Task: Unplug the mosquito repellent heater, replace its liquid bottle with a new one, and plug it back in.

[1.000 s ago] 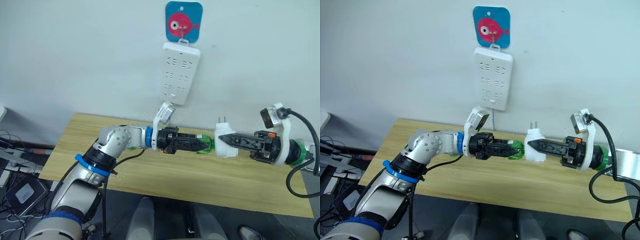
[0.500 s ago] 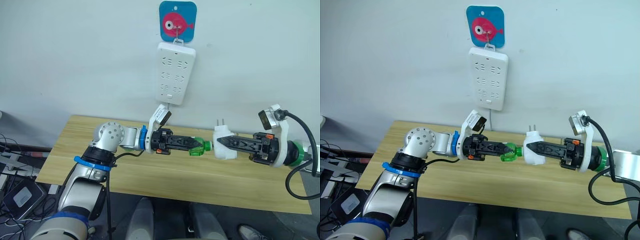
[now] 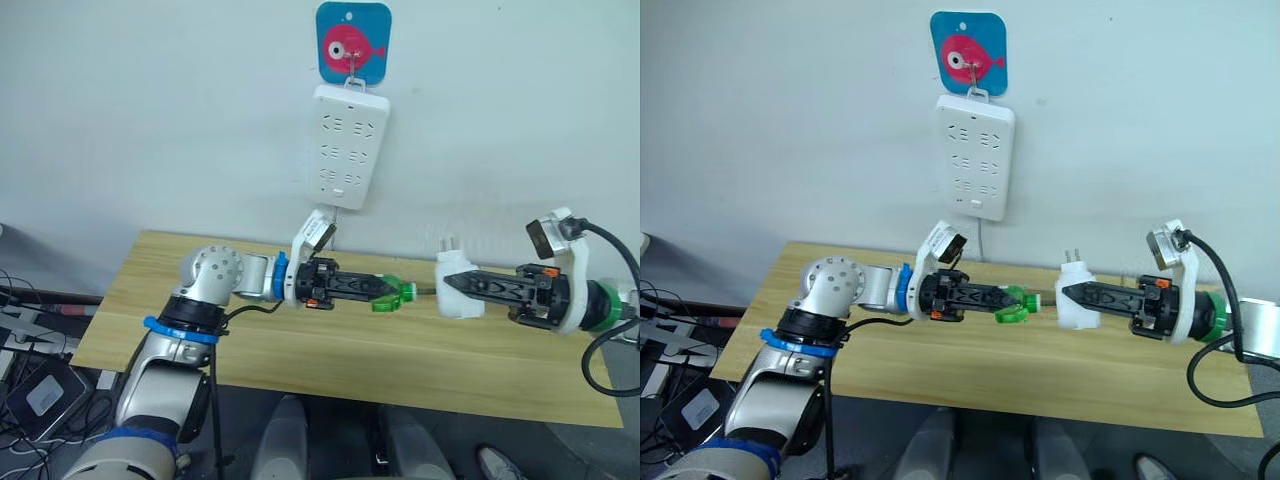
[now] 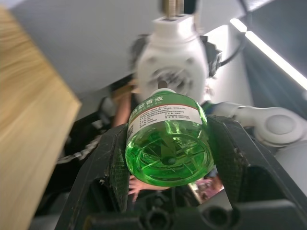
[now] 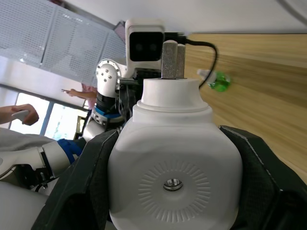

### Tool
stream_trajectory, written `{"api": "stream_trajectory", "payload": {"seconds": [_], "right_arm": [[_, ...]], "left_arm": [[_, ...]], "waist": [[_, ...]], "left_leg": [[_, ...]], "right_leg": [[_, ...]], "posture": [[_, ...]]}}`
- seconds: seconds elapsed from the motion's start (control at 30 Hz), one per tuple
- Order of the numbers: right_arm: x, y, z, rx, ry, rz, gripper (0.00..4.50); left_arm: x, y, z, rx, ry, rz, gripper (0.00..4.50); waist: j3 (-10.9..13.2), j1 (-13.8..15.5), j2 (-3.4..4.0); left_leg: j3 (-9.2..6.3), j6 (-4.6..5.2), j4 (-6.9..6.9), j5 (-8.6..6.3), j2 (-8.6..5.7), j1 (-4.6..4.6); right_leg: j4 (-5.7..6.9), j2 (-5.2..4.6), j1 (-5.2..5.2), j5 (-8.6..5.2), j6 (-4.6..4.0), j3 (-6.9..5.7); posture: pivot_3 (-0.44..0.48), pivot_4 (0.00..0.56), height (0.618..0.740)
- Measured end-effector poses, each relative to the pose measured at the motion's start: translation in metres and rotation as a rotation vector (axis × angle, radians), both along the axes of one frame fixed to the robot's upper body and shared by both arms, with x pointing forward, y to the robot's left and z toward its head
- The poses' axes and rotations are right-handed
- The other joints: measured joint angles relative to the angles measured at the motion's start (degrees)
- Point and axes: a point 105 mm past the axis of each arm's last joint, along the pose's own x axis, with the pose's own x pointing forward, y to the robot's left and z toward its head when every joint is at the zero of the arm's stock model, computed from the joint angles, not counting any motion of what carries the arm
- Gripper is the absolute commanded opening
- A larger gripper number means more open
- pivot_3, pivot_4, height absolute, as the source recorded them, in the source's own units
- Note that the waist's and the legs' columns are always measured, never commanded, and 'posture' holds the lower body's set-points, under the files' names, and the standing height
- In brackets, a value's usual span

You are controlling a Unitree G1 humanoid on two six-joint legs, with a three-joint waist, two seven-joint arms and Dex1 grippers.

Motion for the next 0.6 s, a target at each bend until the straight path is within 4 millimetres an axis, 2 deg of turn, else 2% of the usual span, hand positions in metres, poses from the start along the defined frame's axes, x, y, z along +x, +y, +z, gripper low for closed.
{"api": "stream_trajectory", "payload": {"seconds": [0.07,0.13,0.2,0.3,0.43,0.6], "right_arm": [[0.001,-0.013,-0.002,-0.04,0.021,-0.058,2.97],[0.004,-0.024,-0.013,-0.121,0.061,-0.131,2.97],[0.012,-0.04,-0.036,-0.278,0.103,-0.241,2.97],[0.022,-0.074,-0.087,-0.616,0.151,-0.381,2.97],[0.031,-0.121,-0.134,-0.917,0.187,-0.499,2.97],[0.041,-0.138,-0.152,-0.966,0.23,-0.569,2.97]], "left_arm": [[0.0,0.012,-0.006,0.026,0.003,0.027,2.24],[0.0,0.02,-0.009,0.035,-0.007,0.042,2.24],[-0.002,0.023,-0.01,0.04,-0.026,0.045,2.24],[-0.004,0.022,-0.009,0.033,-0.065,0.041,2.24],[-0.01,0.017,-0.01,0.016,-0.096,0.023,2.24],[-0.01,0.016,-0.01,0.008,-0.099,0.022,2.24]], "waist": [[0.0,0.07,0.0],[0.0,0.1,0.0],[0.0,0.13,0.0],[0.0,0.18,0.0],[0.01,0.31,0.01],[0.03,0.24,0.02]], "left_leg": [[0.01,0.0,-0.01,0.0,0.0,-0.01],[0.02,0.0,-0.02,0.0,0.0,-0.01],[0.03,0.0,0.0,0.0,-0.02,-0.01],[0.1,-0.02,0.02,0.01,-0.04,-0.01],[0.23,-0.03,-0.02,0.02,-0.05,-0.03],[0.23,-0.03,-0.1,0.01,-0.02,-0.02]], "right_leg": [[-0.05,-0.01,0.0,0.0,-0.01,0.01],[-0.06,-0.03,0.0,0.0,-0.01,0.01],[-0.08,-0.05,0.01,-0.01,0.02,0.03],[-0.15,-0.06,-0.01,-0.1,0.18,0.11],[-0.3,-0.11,-0.01,-0.07,0.14,0.17],[-0.28,-0.12,-0.03,0.02,-0.01,0.14]], "posture": [[0.221,0.231,0.74],[0.23,0.233,0.74],[0.236,0.234,0.74],[0.253,0.242,0.74],[0.261,0.248,0.74],[0.267,0.253,0.74]]}}
